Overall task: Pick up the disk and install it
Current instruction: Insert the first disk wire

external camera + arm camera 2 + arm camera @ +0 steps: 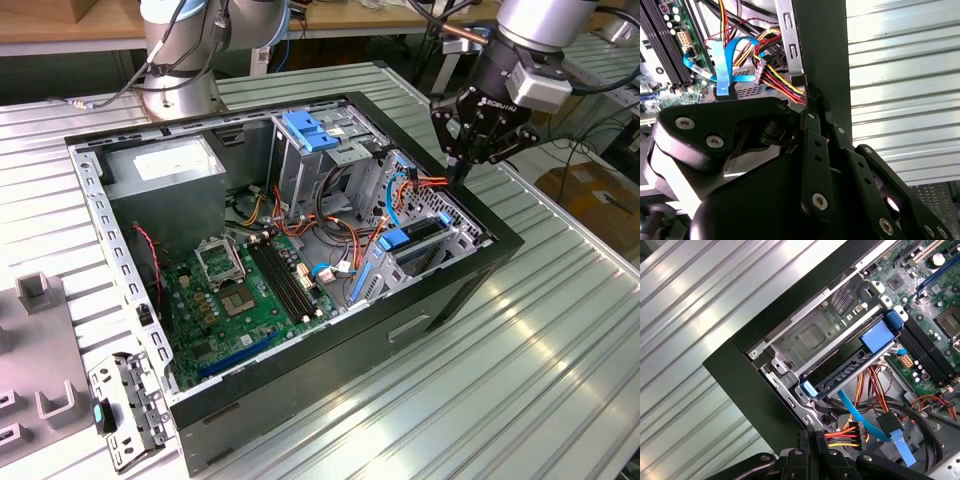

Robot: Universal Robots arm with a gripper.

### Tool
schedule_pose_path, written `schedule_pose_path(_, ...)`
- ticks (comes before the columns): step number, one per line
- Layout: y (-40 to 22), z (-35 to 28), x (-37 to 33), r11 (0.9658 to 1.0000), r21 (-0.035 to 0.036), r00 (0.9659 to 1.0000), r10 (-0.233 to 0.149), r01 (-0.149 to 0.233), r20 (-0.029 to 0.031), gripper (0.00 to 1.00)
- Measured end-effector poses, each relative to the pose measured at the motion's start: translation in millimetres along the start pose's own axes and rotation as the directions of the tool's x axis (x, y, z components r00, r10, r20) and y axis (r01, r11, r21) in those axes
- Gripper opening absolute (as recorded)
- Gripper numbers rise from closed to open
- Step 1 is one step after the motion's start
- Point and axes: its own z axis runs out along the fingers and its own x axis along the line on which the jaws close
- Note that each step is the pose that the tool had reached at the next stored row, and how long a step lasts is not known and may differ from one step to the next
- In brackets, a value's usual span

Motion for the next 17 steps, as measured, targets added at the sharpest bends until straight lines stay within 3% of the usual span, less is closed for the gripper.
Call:
schedule_pose_path(3, 0.0, 0.0, 0.0, 0.9992, -0.0014, 0.9992, 0.040, -0.040, 0.0008, 0.17)
schedule_pose_path(9, 1.7, 0.0, -1.9, 0.9988, -0.0017, 0.9988, 0.050, -0.050, 0.0010, 0.17)
schedule_pose_path(10, 1.7, 0.0, -2.0, 0.9973, -0.0026, 0.9973, 0.074, -0.074, 0.0015, 0.17)
schedule_pose_path(11, 1.8, 0.0, -2.0, 0.9929, -0.0043, 0.9929, 0.119, -0.119, 0.0021, 0.17)
schedule_pose_path(13, 1.8, 0.0, -2.0, 0.9883, -0.0057, 0.9883, 0.152, -0.152, 0.0026, 0.17)
schedule_pose_path(14, 1.8, 0.0, -2.0, 0.9829, -0.0069, 0.9829, 0.184, -0.184, 0.0030, 0.17)
schedule_pose_path(17, 2.1, 0.1, -2.5, 0.9774, -0.0078, 0.9774, 0.211, -0.211, 0.0036, 0.17)
